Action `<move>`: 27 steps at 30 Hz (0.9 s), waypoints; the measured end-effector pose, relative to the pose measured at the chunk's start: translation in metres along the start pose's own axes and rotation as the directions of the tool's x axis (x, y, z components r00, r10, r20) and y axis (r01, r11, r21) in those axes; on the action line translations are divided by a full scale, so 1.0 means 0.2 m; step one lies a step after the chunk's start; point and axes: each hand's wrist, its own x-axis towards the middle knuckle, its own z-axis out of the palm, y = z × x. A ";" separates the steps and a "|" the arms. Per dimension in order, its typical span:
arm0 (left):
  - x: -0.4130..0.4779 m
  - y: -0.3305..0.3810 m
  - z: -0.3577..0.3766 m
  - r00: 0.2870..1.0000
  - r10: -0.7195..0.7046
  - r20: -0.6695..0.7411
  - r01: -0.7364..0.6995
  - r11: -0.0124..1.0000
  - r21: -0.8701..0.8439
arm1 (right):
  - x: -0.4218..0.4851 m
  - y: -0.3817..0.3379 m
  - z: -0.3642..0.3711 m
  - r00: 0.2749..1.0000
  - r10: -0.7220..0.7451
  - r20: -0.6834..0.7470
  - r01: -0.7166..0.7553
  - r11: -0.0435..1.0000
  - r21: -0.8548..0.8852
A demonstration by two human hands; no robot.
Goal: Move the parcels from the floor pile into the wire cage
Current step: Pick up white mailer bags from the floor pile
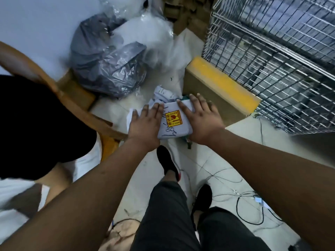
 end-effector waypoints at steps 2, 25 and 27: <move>0.17 -0.05 0.06 1.000 -0.009 0.023 0.010 0.999 -0.038 | 0.17 0.02 0.04 0.999 0.014 0.029 -0.014 1.000 -0.004; 1.77 -0.19 1.66 0.934 -0.337 0.115 0.355 0.911 -0.209 | 2.06 0.22 1.48 0.976 -0.157 0.150 0.166 0.985 -0.048; 1.84 -0.22 1.77 0.932 -0.338 0.132 0.360 0.909 -0.211 | 2.16 0.21 1.58 0.965 -0.195 0.175 0.203 0.979 -0.032</move>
